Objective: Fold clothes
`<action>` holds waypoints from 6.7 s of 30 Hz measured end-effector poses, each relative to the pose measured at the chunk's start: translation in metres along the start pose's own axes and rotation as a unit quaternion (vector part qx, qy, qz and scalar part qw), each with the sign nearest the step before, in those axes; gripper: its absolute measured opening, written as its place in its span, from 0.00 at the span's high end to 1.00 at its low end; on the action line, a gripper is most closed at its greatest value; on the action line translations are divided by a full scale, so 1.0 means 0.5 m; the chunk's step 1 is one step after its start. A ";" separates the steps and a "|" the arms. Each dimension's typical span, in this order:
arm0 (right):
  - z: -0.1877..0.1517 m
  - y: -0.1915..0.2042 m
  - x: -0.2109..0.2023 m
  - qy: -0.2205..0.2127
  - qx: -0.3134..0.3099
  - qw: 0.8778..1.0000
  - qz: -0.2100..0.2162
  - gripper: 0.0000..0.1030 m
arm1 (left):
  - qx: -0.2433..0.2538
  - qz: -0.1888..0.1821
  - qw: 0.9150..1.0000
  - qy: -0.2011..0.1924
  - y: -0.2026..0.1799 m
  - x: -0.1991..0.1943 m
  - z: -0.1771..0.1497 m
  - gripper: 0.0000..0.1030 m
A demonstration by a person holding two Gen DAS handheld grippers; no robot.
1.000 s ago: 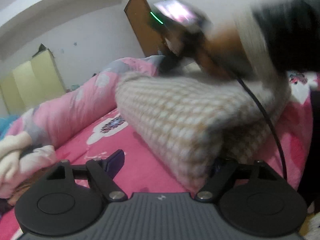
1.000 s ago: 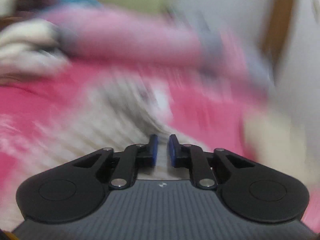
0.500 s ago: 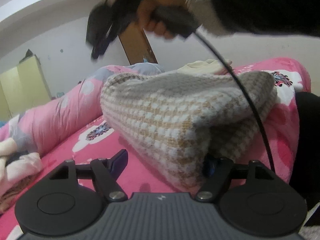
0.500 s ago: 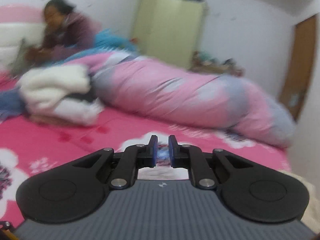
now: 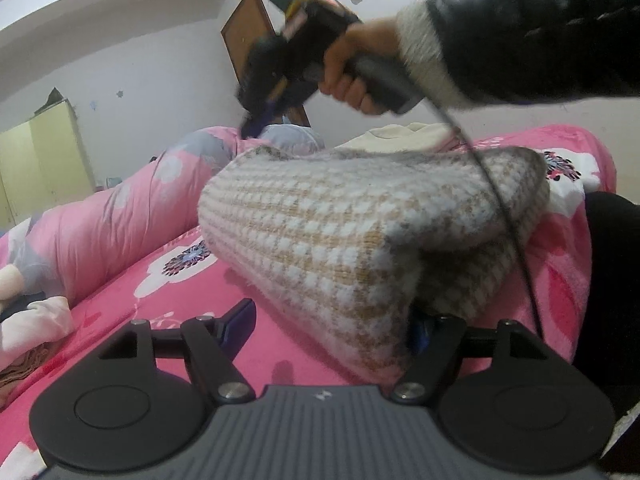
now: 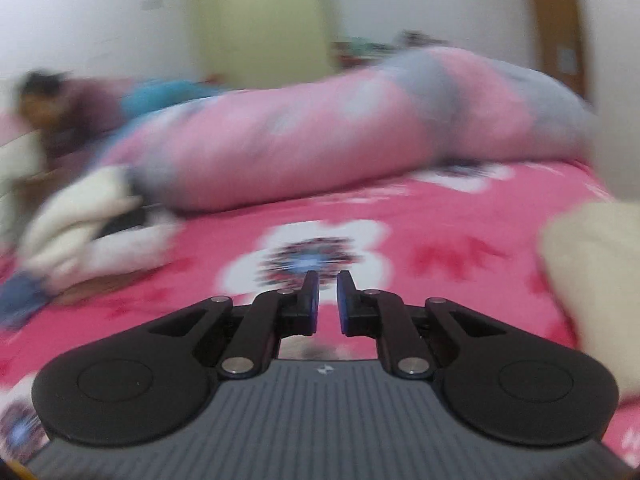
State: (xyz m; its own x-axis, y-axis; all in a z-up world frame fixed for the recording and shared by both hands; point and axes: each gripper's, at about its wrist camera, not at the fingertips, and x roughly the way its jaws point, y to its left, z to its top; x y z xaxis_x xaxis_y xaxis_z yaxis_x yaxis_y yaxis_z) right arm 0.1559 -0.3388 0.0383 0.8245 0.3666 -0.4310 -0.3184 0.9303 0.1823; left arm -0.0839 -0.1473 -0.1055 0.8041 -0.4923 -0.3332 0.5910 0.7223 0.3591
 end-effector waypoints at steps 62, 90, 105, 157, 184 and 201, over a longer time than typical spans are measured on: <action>-0.201 0.210 -0.084 0.177 -0.135 0.975 -0.008 0.92 | 0.070 -0.033 0.997 0.000 -0.035 -0.041 -0.006 0.53; -0.343 0.227 -0.128 0.191 -0.150 0.969 0.042 0.94 | -0.046 -0.072 0.994 0.066 0.069 -0.111 -0.032 0.45; -0.324 0.114 -0.249 0.092 -0.105 0.988 -0.071 0.93 | -0.043 -0.085 0.995 0.023 0.057 0.062 0.102 0.40; -0.076 -0.129 0.238 0.164 0.011 0.982 -0.097 0.96 | 0.016 -0.109 0.993 -0.048 0.015 0.078 0.056 0.26; -0.010 0.008 0.158 0.030 -0.025 0.999 -0.019 0.88 | 0.028 -0.098 0.993 -0.057 0.007 0.091 0.039 0.24; -0.093 0.008 0.189 0.103 -0.029 0.994 -0.018 0.90 | 0.022 -0.096 0.995 -0.034 0.021 0.070 0.060 0.21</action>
State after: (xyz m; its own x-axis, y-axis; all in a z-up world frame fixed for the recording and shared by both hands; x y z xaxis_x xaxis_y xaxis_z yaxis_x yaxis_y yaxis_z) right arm 0.2107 -0.3002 -0.0426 0.7244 0.3234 -0.6088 -0.3221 0.9396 0.1160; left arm -0.0479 -0.1715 -0.0871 0.6782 -0.6517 -0.3397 0.7347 0.5907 0.3337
